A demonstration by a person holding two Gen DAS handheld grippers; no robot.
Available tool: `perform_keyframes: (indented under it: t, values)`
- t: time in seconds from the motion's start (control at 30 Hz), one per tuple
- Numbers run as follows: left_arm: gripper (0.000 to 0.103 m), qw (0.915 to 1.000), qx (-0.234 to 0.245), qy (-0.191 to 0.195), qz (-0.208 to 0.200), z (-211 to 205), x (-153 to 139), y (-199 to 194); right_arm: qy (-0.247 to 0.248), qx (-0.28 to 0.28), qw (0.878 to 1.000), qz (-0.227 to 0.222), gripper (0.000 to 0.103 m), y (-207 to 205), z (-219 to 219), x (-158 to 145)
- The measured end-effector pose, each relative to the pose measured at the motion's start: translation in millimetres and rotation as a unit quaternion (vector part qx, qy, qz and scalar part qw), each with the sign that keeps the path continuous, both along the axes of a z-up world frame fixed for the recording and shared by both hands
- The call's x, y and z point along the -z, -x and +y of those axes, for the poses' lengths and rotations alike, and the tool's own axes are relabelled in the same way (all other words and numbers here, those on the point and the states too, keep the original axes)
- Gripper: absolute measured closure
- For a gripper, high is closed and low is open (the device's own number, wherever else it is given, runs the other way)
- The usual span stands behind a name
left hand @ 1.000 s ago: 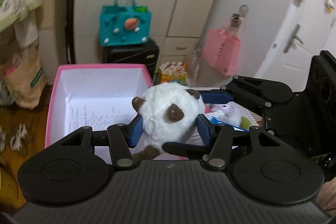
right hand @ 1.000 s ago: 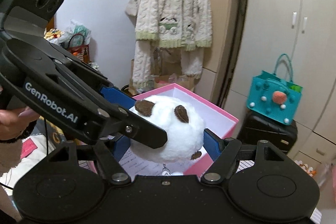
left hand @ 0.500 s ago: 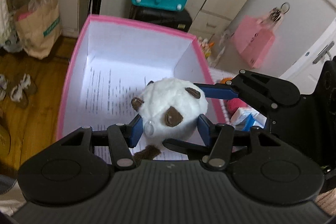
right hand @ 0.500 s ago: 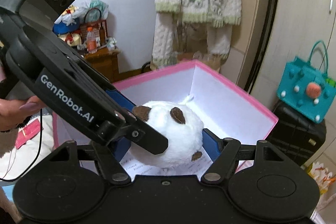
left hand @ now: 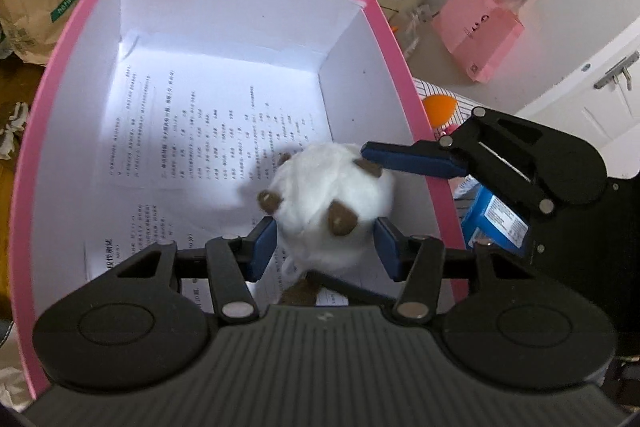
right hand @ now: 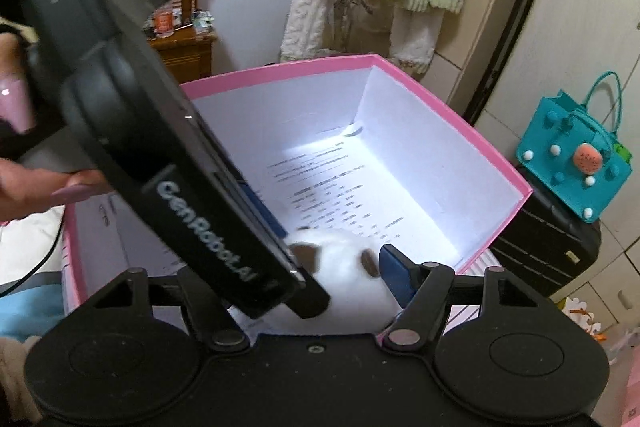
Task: Organize soft objects
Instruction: 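Lift the plush toy with the left gripper and carry it over the pink box, then open the left gripper to drop the plush toy into the box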
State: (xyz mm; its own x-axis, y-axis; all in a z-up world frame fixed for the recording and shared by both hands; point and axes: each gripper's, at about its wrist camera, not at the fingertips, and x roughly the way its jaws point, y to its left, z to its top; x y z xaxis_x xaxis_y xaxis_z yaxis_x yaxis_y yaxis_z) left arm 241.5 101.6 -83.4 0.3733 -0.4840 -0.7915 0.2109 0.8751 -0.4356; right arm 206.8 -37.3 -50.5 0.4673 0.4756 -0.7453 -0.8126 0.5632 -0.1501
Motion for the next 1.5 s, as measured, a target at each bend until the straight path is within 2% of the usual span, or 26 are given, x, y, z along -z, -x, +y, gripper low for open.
perform_keyframes:
  t: [0.17,0.33,0.5,0.9,1.23,1.5]
  values:
    - [0.051,0.9999,0.003,-0.005,-0.012,-5,-5,3,0.017,-0.001,1.0,-0.022,0.031,7,1,3]
    - [0.044,0.9984,0.012,-0.026,-0.048,-1,-21,18,-0.017,0.009,1.0,-0.016,0.031,11,-15,-9]
    - [0.039,0.9933,0.016,-0.061,-0.097,3,-42,42,-0.05,0.017,0.998,-0.019,0.031,26,-35,-20]
    - [0.036,0.9841,0.024,-0.096,-0.147,-1,-90,92,-0.1,0.03,0.994,-0.013,0.031,52,-51,-51]
    - [0.031,0.9723,0.024,-0.132,-0.191,-10,-133,140,-0.131,0.046,0.99,0.0,0.031,83,-76,-90]
    - [0.025,0.9624,0.052,-0.15,-0.22,-29,-154,175,-0.146,0.055,0.988,0.01,0.03,106,-99,-113]
